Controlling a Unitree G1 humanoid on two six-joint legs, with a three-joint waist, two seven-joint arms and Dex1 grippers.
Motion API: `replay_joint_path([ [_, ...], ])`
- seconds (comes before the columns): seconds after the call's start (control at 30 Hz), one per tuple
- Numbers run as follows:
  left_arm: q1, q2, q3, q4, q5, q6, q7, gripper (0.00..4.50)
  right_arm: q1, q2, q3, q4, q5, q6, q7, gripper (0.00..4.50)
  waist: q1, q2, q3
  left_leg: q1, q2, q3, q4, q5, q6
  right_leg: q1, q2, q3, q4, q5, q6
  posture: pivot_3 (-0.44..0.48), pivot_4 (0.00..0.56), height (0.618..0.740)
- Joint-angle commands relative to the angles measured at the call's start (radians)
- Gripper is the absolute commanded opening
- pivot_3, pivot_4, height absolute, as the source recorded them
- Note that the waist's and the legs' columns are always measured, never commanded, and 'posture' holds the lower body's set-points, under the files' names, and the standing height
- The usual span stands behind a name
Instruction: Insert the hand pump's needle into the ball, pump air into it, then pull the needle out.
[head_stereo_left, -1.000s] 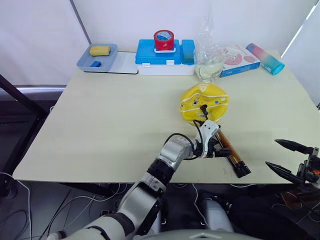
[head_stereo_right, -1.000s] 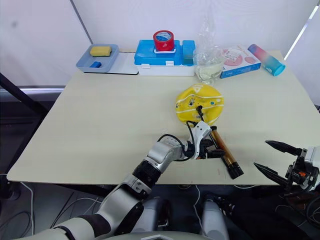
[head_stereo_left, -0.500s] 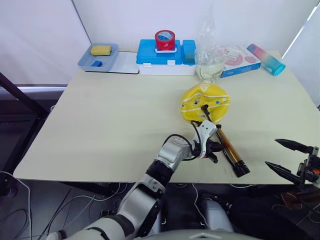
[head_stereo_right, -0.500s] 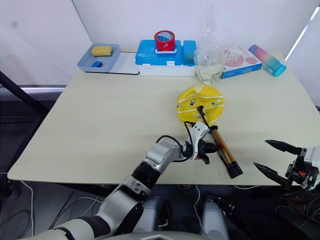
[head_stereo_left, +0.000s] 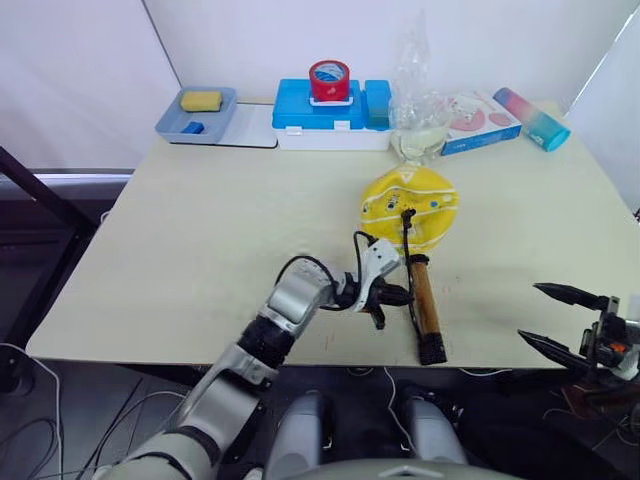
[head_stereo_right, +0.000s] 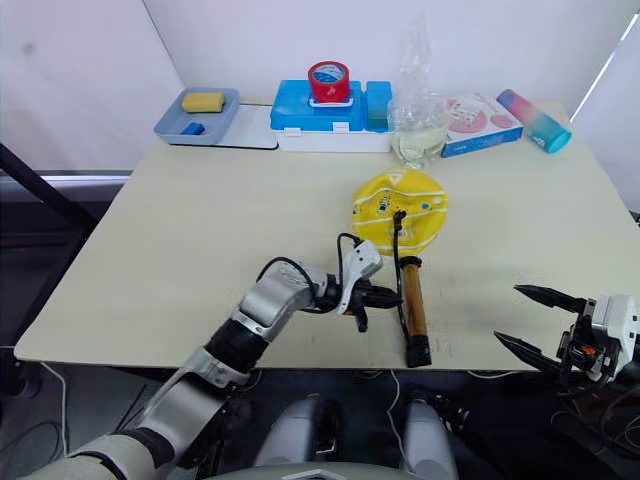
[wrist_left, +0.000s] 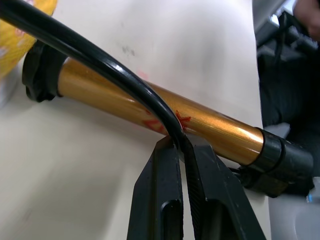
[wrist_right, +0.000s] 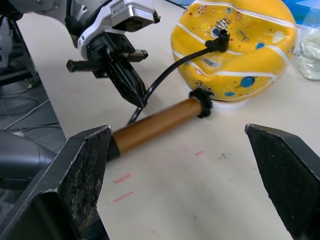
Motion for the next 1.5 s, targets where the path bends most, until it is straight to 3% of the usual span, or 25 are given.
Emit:
replay_joint_path([
  [0.03, -0.023, 0.049, -0.012, -0.07, -0.015, -0.002, -0.076, 0.12, -0.001, -0.001, -0.004, -0.037, 0.018, 0.001, 0.002, 4.5, 0.0, 0.0, 0.0, 0.0, 0.0, 0.0, 0.0, 0.0, 0.0, 0.0, 0.0, 0.0, 0.0, 0.0, 0.0, 0.0, 0.15, 0.739],
  [0.37, -0.06, 0.253, -0.023, -0.019, 0.038, -0.141, -0.263, 0.12, 0.0, 0.007, 0.027, -0.057, 0.014, -0.003, 0.007, 4.5, 0.0, 0.0, 0.0, 0.0, 0.0, 0.0, 0.0, 0.001, -0.001, 0.0, 0.0, -0.001, 0.0, 0.0, -0.001, 0.0, 0.15, 0.739],
  [0.6, -0.11, 0.306, 0.008, 0.101, 0.051, -0.232, -0.353, 0.12, -0.015, 0.003, 0.044, -0.081, 0.025, 0.013, 0.013, 4.5, -0.001, 0.0, 0.0, 0.0, 0.0, -0.001, 0.001, 0.001, -0.001, 0.001, 0.001, -0.002, 0.001, 0.0, 0.0, 0.0, 0.15, 0.739],
  [0.8, -0.114, 0.3, 0.032, 0.134, 0.048, -0.259, -0.355, 0.12, -0.026, 0.0, 0.048, -0.086, 0.033, 0.026, 0.019, 4.5, 0.0, 0.0, 0.0, 0.0, 0.0, 0.0, 0.001, 0.001, -0.002, 0.001, 0.001, -0.002, 0.001, -0.001, -0.001, 0.0, 0.15, 0.739],
  [0.9, -0.1, 0.308, 0.052, 0.107, 0.032, -0.249, -0.354, 0.97, -0.029, -0.002, 0.05, -0.083, 0.031, 0.027, 0.02, 4.5, 0.0, 0.0, 0.0, 0.0, 0.0, -0.001, 0.001, 0.001, -0.002, 0.001, 0.001, -0.002, 0.001, -0.001, -0.001, 0.0, 0.15, 0.739],
  [1.13, -0.025, 0.369, 0.131, -0.064, -0.058, -0.116, -0.371, 4.39, -0.026, 0.005, 0.058, -0.082, 0.027, 0.025, 0.022, 4.5, 0.0, 0.0, 0.0, 0.0, 0.0, -0.001, 0.002, 0.002, -0.004, 0.001, 0.001, -0.002, 0.001, -0.001, -0.001, 0.0, 0.15, 0.739],
  [1.3, 0.037, 0.398, 0.141, -0.229, -0.145, 0.014, -0.383, 4.39, -0.031, 0.008, 0.062, -0.069, 0.022, 0.02, 0.025, 4.5, 0.002, 0.001, 0.0, 0.0, 0.0, -0.001, 0.002, 0.003, -0.004, 0.002, 0.001, -0.002, 0.002, -0.001, -0.001, 0.0, 0.15, 0.739],
  [1.5, 0.073, 0.37, 0.098, -0.304, -0.155, 0.111, -0.304, 4.39, -0.039, 0.021, 0.069, -0.063, 0.013, 0.01, 0.015, 4.5, 0.001, 0.001, 0.0, 0.0, 0.0, -0.002, 0.002, 0.003, -0.005, 0.003, 0.001, -0.003, 0.002, -0.001, 0.0, 0.0, 0.15, 0.739],
])
